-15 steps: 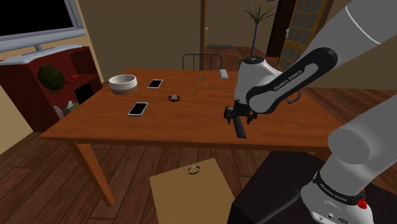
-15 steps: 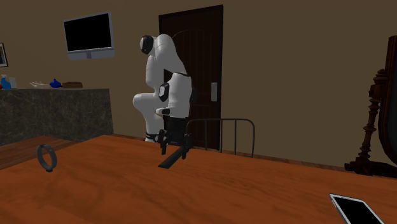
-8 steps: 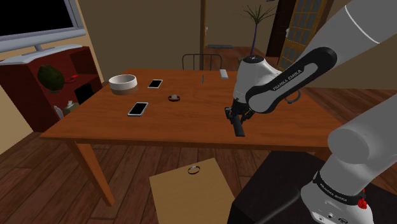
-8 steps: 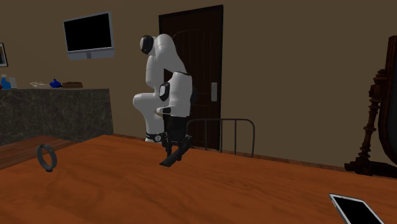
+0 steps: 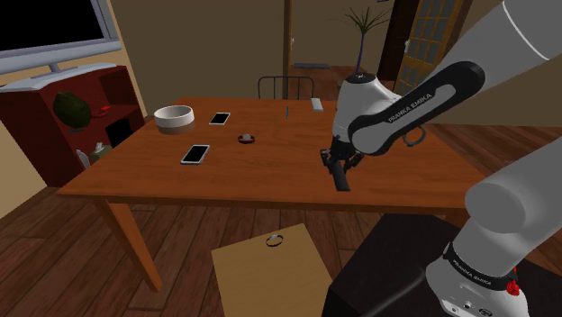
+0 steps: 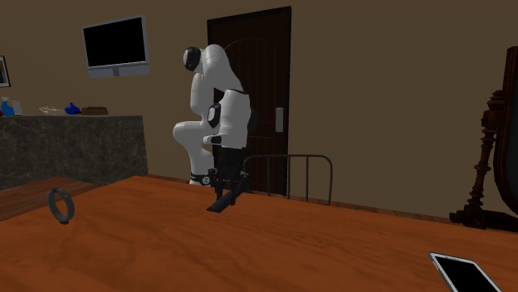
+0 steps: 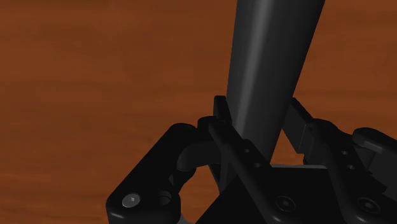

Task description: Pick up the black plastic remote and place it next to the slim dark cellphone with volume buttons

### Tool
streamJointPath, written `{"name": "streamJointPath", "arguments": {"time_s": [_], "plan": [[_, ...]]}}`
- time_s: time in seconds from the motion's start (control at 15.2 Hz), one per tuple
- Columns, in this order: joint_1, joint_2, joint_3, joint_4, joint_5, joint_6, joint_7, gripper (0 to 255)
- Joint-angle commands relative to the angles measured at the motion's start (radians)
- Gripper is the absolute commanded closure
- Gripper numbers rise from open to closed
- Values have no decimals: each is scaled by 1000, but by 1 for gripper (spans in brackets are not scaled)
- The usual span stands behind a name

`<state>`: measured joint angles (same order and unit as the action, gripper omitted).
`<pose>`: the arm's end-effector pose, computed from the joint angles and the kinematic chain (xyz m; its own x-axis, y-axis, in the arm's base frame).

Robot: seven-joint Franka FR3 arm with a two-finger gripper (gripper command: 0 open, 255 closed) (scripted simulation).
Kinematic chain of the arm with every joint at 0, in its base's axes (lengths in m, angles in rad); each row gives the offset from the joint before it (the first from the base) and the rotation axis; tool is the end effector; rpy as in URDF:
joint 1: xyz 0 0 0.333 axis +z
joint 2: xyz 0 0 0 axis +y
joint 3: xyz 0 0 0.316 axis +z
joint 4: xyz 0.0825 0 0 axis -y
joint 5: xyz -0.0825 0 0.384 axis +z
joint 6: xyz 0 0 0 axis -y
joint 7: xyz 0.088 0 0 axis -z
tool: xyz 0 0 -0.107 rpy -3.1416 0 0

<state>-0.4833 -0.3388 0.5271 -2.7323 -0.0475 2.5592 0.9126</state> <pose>0.3989 0.0068 0.3249 0.6490 -0.7266 0.2254 -0.7502 -0.6604 0.0311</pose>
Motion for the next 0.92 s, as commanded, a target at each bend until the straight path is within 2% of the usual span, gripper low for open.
{"name": "streamJointPath", "arguments": {"time_s": [0.0, 0.79, 0.86], "plan": [[13, -26, -13, 8, 18, -34, -18, 255], [57, -147, -71, 83, 72, -226, -87, 255], [53, -117, -47, 113, 64, -226, -58, 255]]}}
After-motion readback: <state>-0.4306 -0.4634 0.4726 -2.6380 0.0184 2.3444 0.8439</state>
